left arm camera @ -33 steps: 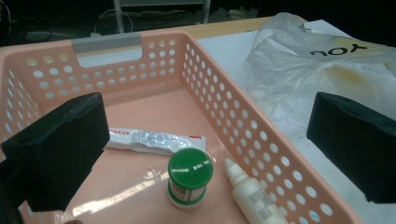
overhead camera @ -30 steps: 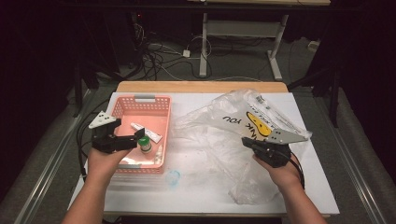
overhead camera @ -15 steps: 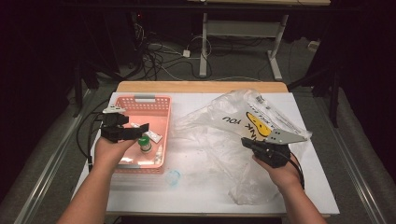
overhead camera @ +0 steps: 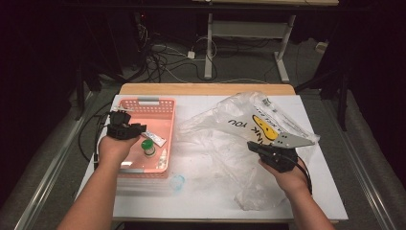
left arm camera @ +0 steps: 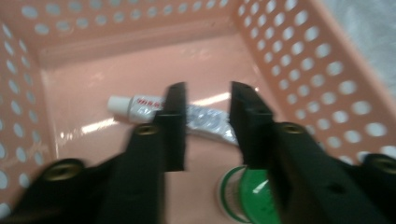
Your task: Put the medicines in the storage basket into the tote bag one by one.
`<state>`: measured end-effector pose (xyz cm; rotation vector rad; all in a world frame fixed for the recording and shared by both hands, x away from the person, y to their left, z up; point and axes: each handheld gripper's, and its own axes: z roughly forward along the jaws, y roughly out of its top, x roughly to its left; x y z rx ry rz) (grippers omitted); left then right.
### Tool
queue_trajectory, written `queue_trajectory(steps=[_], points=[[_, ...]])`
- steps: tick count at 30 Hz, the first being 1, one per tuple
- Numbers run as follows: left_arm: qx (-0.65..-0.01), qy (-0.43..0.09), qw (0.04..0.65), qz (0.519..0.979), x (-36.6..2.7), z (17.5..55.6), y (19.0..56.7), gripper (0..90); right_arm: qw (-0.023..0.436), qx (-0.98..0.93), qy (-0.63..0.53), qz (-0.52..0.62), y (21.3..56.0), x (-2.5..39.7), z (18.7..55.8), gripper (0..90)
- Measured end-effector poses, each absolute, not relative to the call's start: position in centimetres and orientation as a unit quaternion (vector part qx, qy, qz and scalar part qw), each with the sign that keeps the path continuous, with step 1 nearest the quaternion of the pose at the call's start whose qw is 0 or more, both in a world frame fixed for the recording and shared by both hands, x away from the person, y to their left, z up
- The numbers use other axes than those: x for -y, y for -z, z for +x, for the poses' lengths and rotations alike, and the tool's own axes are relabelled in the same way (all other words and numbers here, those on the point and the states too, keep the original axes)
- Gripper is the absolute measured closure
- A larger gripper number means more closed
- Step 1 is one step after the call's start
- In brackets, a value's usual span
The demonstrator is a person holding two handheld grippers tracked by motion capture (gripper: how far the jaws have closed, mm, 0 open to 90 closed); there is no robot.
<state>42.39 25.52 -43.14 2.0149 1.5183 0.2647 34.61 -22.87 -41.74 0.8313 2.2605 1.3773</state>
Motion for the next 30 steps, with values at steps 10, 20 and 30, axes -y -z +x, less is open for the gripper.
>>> queue_trajectory(steps=[10,20,30], points=[[-0.592,-0.064,0.208,0.776,-25.0,45.1,44.9,88.2,0.184,-0.8,-0.49,0.293,41.6,22.9,34.5,90.0],[-0.604,-0.047,0.172,0.776,-25.1,46.8,46.6,88.2,0.185,-0.801,-0.489,0.29,41.5,23.0,34.4,90.0],[-0.566,-0.047,0.193,0.8,-23.0,50.4,46.9,88.2,0.183,-0.802,-0.487,0.293,41.8,22.8,34.6,90.0]])
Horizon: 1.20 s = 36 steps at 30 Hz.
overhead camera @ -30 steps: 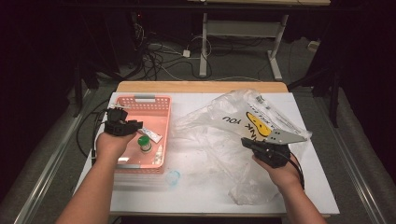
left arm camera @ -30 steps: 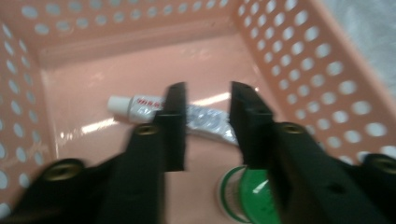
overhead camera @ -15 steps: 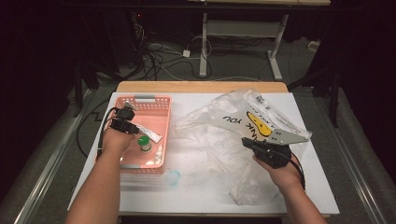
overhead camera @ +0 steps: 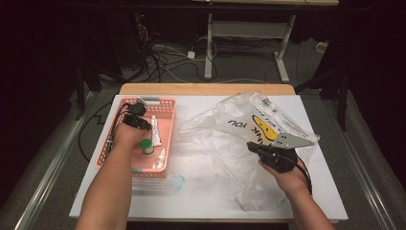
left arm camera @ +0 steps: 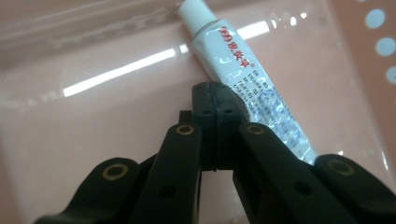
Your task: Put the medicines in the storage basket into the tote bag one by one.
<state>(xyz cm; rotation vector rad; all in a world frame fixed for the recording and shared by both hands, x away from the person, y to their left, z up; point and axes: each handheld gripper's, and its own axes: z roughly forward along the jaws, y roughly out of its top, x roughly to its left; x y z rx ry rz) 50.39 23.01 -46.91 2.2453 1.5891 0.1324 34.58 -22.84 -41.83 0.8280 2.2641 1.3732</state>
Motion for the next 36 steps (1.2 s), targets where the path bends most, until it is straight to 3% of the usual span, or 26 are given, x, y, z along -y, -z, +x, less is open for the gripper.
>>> queue_trajectory(steps=[11,23,24,25,30,36], points=[[-0.528,-0.061,0.236,0.813,-22.5,49.1,43.9,88.1,0.182,-0.803,-0.484,0.295,41.9,23.0,34.5,90.0],[-0.511,-0.06,0.258,0.817,-23.1,47.3,44.1,87.8,0.184,-0.804,-0.483,0.295,41.9,23.2,34.2,90.0],[-0.512,-0.061,0.258,0.817,-23.0,47.4,44.2,78.5,0.184,-0.804,-0.482,0.296,41.9,23.2,34.2,90.0],[-0.514,-0.058,0.26,0.816,-23.0,47.5,44.3,78.5,0.184,-0.804,-0.482,0.296,41.9,23.2,34.2,90.0],[-0.517,-0.061,0.265,0.812,-22.5,48.4,45.0,49.3,0.183,-0.804,-0.482,0.296,42.0,23.1,34.2,90.0],[-0.497,-0.052,0.248,0.83,-21.7,49.6,45.8,41.8,0.183,-0.804,-0.481,0.297,42.1,23.1,34.4,90.0]])
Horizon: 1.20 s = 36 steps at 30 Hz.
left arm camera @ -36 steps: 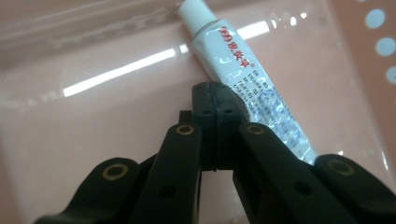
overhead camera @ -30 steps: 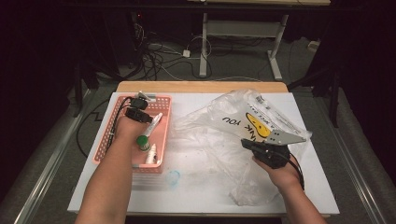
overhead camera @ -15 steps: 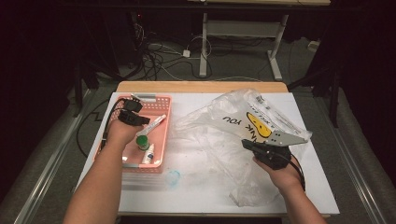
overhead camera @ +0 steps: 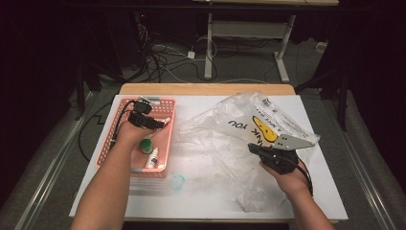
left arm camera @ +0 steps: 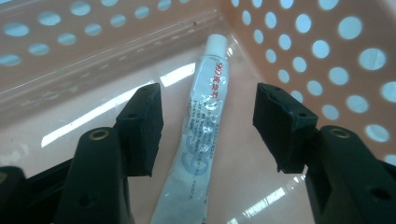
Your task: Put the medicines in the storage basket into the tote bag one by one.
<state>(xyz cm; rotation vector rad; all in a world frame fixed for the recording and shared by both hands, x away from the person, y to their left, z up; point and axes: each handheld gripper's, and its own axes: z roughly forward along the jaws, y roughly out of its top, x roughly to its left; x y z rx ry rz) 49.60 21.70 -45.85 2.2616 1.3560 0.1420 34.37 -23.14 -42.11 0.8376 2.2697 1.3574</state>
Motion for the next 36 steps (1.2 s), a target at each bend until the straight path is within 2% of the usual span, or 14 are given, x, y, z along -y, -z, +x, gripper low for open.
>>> queue_trajectory(steps=[4,6,10,12,14,15,30,36], points=[[-0.492,-0.049,0.21,0.844,-21.2,50.3,46.7,42.1,0.182,-0.805,-0.479,0.298,42.2,23.2,34.4,90.0],[-0.487,-0.05,0.194,0.85,-21.0,50.5,47.0,47.2,0.183,-0.805,-0.478,0.299,42.2,23.2,34.4,90.0],[-0.481,-0.051,0.189,0.855,-20.9,50.4,47.1,50.9,0.182,-0.805,-0.479,0.299,42.1,23.3,34.4,90.0],[-0.483,-0.05,0.187,0.854,-21.0,50.4,47.1,57.6,0.182,-0.805,-0.479,0.299,42.2,23.3,34.4,90.0],[-0.487,-0.051,0.187,0.851,-21.1,50.4,47.1,59.8,0.183,-0.805,-0.478,0.299,42.2,23.3,34.3,90.0],[-0.489,-0.05,0.188,0.85,-21.2,50.4,47.1,66.8,0.184,-0.805,-0.48,0.298,42.1,23.3,34.3,90.0],[-0.494,-0.045,0.196,0.846,-21.6,50.1,47.0,68.9,0.183,-0.802,-0.484,0.299,42.0,23.4,34.3,90.0],[-0.503,-0.058,0.215,0.835,-21.9,49.5,46.1,68.9,0.186,-0.8,-0.486,0.298,41.8,23.5,34.1,90.0]])
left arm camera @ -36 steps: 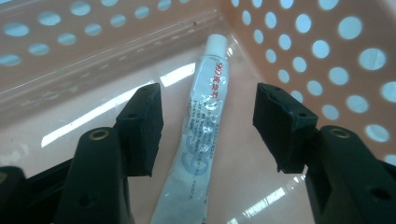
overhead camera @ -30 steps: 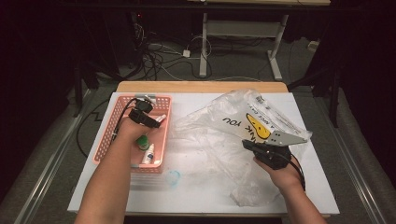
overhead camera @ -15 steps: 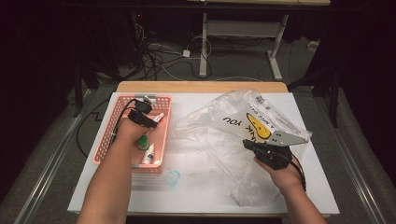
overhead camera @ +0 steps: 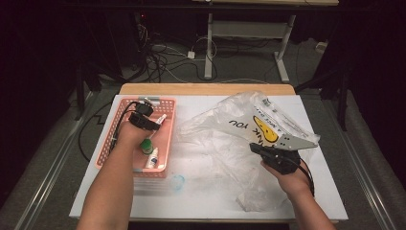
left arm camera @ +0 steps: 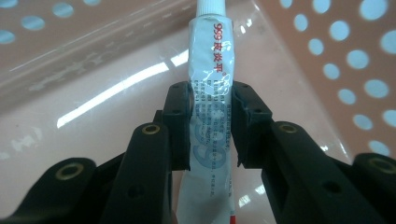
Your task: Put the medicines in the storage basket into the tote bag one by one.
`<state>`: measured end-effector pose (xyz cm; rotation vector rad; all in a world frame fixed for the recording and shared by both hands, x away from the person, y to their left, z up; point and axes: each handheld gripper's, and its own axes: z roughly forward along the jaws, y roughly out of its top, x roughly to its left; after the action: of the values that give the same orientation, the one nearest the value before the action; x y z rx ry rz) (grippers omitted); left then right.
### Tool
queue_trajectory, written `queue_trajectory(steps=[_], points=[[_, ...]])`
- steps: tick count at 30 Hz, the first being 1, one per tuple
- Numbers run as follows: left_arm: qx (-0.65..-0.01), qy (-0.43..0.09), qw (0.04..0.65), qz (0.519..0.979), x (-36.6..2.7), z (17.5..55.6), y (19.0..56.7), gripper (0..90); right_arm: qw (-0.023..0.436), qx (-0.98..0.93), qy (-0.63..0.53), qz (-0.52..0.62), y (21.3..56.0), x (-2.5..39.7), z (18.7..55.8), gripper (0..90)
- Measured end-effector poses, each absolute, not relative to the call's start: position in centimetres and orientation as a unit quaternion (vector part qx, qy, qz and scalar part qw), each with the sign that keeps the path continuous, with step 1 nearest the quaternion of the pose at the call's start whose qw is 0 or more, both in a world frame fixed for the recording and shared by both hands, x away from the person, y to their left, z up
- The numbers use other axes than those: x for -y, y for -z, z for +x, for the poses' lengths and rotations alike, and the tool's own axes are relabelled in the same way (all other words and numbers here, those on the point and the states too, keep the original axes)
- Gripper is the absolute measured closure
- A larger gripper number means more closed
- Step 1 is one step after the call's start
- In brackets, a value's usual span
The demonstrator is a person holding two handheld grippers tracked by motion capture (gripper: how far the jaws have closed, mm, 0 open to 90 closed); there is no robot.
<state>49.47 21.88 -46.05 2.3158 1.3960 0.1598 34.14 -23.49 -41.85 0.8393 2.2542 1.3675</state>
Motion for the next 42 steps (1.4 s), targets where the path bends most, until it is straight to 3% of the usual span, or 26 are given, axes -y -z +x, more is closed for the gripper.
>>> queue_trajectory(steps=[42], points=[[-0.501,-0.132,0.323,0.792,-24.8,42.4,41.3,68.9,0.187,-0.799,-0.49,0.295,41.6,23.6,33.8,90.0]])
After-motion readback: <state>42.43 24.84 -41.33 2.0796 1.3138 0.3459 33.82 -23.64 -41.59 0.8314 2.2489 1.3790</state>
